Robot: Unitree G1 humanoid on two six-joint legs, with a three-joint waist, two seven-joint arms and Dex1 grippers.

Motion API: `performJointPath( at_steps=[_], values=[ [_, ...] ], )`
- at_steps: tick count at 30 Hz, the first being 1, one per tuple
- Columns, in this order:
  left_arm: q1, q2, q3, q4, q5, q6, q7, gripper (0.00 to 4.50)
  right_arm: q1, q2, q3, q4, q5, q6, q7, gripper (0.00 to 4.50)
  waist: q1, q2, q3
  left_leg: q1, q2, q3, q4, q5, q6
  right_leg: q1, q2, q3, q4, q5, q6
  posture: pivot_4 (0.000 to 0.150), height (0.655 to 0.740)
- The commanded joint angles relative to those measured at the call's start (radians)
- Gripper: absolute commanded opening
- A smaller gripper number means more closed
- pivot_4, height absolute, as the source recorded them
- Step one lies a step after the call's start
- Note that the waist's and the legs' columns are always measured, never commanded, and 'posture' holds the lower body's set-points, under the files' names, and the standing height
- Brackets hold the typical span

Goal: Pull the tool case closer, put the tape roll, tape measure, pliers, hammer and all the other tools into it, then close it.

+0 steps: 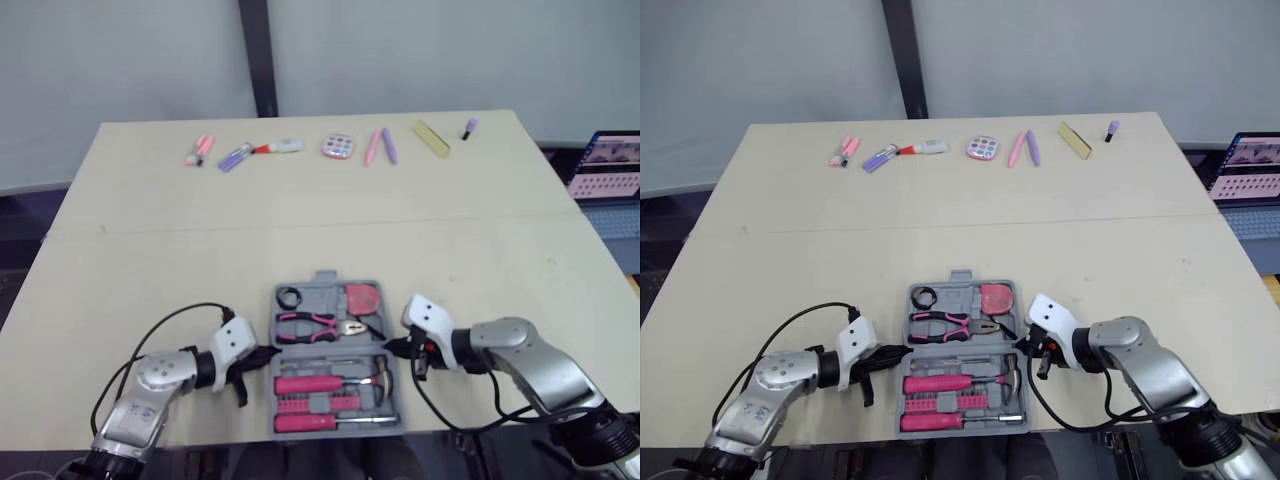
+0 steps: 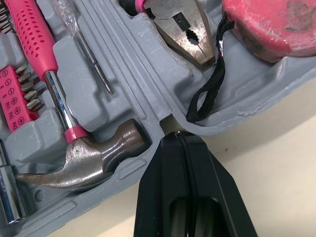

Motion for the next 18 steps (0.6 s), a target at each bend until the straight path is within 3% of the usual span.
performJointPath(
  at_steps=[1, 7, 14, 18],
  values=[
    [0.036, 0.036, 0.048, -0.022, -0.023, 0.006, 0.003, 0.05, 0.008, -0.03, -0.026, -0.016, 0.016, -0.021, 0.024, 0.0, 0.0, 0.0, 0.0, 0.0, 0.0, 0.0, 0.0, 0.0, 0.0, 0.0, 0.0, 0.0, 0.0, 0.0, 0.0, 0.15, 0.74],
    [0.064, 0.103, 0.141, -0.031, -0.062, -0.003, -0.007, 0.05, 0.026, -0.077, -0.082, 0.009, 0.032, -0.045, 0.025, 0.0, 0.0, 0.0, 0.0, 0.0, 0.0, 0.0, -0.001, 0.0, 0.0, 0.0, 0.0, 0.0, 0.0, 0.0, 0.0, 0.15, 0.74],
    [0.186, 0.176, 0.286, -0.314, -0.4, 0.078, -0.211, 0.05, 0.0, -0.088, -0.221, 0.0, 0.165, 0.012, 0.055, 0.0, 0.0, 0.0, 0.001, -0.001, 0.0, 0.0, -0.001, 0.0, 0.0, 0.0, 0.0, 0.0, -0.001, 0.0, 0.0, 0.15, 0.74],
    [0.222, 0.199, 0.246, -0.388, -0.404, 0.069, -0.235, 0.05, -0.057, -0.054, -0.228, 0.04, 0.198, 0.03, 0.041, 0.0, -0.002, 0.001, 0.001, 0.0, 0.0, 0.001, -0.003, 0.0, 0.0, 0.0, 0.0, 0.001, -0.002, 0.0, 0.0, 0.15, 0.74]
  ],
)
